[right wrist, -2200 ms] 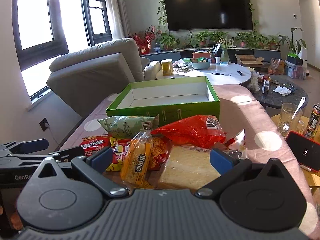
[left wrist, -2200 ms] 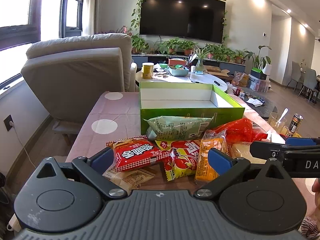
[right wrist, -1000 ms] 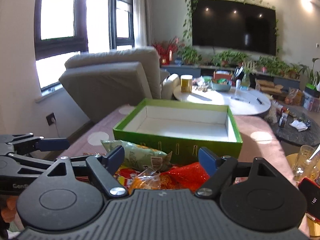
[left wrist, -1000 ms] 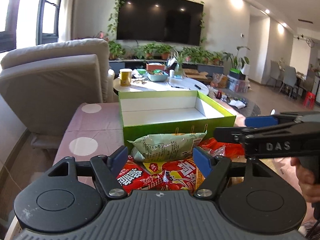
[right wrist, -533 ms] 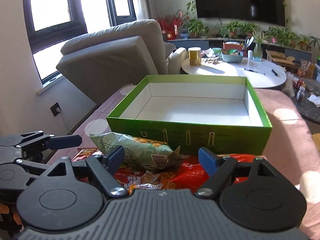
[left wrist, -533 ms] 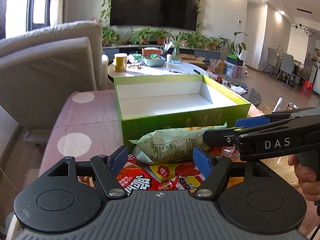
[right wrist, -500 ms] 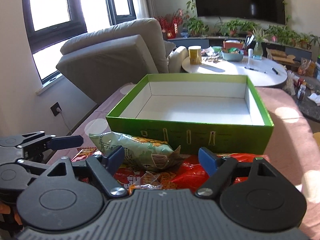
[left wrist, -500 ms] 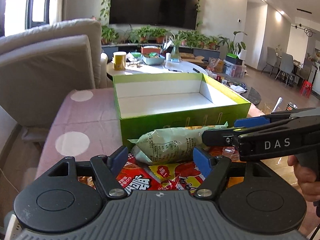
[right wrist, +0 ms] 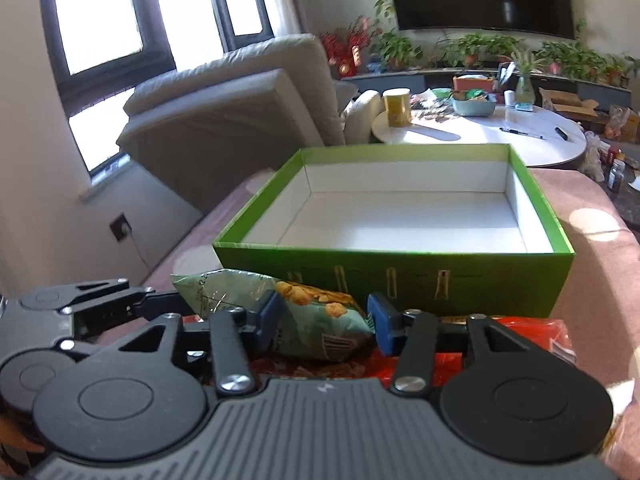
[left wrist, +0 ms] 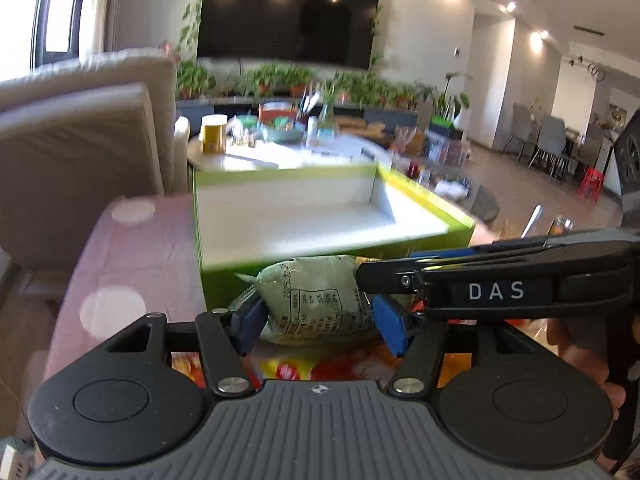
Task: Organize snacks
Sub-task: 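Grasp the pale green chip bag with the right gripper, then lift the pale green bag into the green box and open the right gripper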
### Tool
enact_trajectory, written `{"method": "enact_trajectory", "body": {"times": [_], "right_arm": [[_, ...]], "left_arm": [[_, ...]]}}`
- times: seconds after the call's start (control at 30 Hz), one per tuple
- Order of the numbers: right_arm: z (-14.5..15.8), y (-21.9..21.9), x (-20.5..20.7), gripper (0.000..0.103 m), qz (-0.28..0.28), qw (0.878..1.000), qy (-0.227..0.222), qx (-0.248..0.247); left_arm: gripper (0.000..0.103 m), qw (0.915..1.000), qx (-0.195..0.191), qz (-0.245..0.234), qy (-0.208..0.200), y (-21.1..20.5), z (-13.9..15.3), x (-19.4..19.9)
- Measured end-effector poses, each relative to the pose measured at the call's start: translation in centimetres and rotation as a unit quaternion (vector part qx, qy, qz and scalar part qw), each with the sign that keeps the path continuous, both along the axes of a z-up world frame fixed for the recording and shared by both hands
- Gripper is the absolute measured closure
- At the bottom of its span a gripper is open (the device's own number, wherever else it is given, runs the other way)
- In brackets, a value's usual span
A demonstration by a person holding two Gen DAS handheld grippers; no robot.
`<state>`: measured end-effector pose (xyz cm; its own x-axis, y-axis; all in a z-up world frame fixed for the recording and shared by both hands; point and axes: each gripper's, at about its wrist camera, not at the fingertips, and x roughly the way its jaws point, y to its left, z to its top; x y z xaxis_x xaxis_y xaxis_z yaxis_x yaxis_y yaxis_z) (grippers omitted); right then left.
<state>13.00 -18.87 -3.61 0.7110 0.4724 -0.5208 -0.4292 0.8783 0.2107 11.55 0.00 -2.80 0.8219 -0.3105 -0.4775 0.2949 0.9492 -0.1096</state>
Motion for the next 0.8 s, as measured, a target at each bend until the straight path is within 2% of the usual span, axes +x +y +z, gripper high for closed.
{"method": "enact_trajectory", "body": {"times": [0.2,0.27,0.33,0.47,0.8], "right_arm": [[3.8,-0.5,-0.8,0.046,-0.014,0.998,-0.046,0.029],[5.1,-0.2,-0.3,0.046,-0.016,0.998,-0.063,0.027],[5.9,0.0,0.9,0.046,-0.015,0.997,-0.066,0.026],[6.2,-0.1,3.5,0.046,-0.018,0.998,-0.058,0.033],[3.9,0.0,7.1,0.046,-0.027,0.999,-0.018,0.034]], "left_arm": [[0.047,0.9985,0.004,0.007,-0.053,-0.3,3.9,0.0],[0.046,0.9983,0.007,0.010,-0.057,-0.4,4.8,1.1],[0.046,0.9987,-0.007,0.014,-0.048,-0.2,5.3,2.5],[0.046,0.9989,-0.008,0.016,-0.044,-0.1,5.2,4.7],[0.046,0.9998,-0.005,0.013,-0.010,0.3,2.7,8.5]]}}
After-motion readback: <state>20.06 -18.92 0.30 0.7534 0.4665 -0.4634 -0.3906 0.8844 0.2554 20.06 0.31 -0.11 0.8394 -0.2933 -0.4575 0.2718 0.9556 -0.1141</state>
